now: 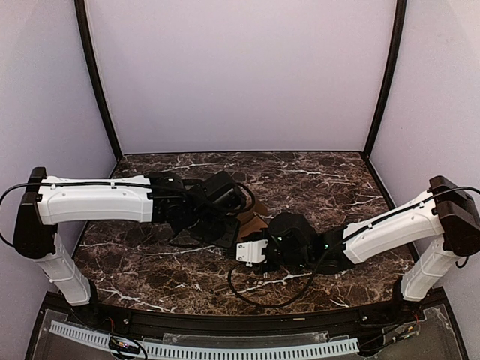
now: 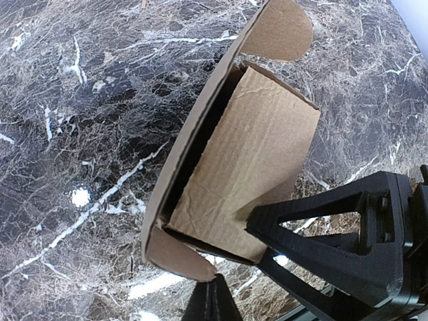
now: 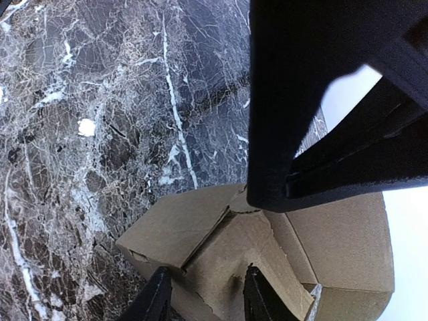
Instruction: Fold the paper box
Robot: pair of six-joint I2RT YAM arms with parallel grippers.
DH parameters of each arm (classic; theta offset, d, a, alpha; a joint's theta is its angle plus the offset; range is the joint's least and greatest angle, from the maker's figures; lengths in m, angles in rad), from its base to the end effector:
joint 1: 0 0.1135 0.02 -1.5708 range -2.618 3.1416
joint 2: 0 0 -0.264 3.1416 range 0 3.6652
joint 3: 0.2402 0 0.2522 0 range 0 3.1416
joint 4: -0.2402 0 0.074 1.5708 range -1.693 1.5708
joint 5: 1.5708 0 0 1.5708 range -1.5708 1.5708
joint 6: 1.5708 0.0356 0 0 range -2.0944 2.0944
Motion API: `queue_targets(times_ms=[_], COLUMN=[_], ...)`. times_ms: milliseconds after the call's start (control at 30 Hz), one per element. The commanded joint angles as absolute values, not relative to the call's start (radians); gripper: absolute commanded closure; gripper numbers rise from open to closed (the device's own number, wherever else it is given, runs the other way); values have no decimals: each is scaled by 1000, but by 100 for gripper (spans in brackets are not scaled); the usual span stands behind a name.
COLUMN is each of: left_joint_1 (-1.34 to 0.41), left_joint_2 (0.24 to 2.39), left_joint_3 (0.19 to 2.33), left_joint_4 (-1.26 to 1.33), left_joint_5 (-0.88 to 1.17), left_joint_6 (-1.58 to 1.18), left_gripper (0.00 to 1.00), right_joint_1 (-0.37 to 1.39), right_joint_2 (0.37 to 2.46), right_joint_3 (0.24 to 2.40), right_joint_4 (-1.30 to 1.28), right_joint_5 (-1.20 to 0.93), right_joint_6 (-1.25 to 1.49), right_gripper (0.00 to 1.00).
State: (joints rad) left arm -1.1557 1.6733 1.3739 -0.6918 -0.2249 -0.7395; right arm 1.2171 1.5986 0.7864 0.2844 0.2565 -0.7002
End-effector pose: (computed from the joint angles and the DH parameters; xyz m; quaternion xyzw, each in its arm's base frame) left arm 0.1518 -0.3247 0.2702 0.1654 0.9383 -0.1678 0.2530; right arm 0.1238 0.3093 0.1863 -0.6672 0.5463 0.0191 0.5060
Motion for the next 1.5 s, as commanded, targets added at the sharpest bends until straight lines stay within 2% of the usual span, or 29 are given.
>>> queue_targets(times_ms=[0, 133, 267, 467, 700, 900, 1033, 1200, 1467], left_joint_1=[-1150, -1136, -1133, -1120, -1116, -1108, -1108, -1108, -1108], left_joint_2=[1652, 1691, 1707, 1719, 1727, 1727, 1721, 1708, 1673], left_joint_3=[1352, 1335, 1332, 1333, 1354, 1355, 1367, 1385, 1387], left_joint_4=[-693, -686, -705, -703, -719, -715, -717, -718, -635], left_joint_5=[-209, -190, -211, -216, -222, -219, -218, -215, -150], left_joint_6=[-712, -708, -697, -685, -673, -663, -656, -649, -614], left_gripper=[99, 99, 99, 99, 99, 99, 99, 99, 99], right_joint_1=[1206, 1204, 1189, 1131, 1036, 891, 799, 678, 627], right_joint_2=[1569, 1530, 1484, 1427, 1370, 1312, 1312, 1376, 1511], right_joint_3=[784, 803, 851, 945, 969, 996, 923, 910, 919], right_joint_4=[377, 317, 146, -150, -294, -340, -261, -211, -204], right_joint_5=[255, 254, 200, -55, -223, -364, -370, -432, -504], right_joint_6=[-679, -682, -675, -618, -631, -598, -587, -538, -552], right_gripper=[63, 62, 59, 52, 48, 46, 40, 39, 38])
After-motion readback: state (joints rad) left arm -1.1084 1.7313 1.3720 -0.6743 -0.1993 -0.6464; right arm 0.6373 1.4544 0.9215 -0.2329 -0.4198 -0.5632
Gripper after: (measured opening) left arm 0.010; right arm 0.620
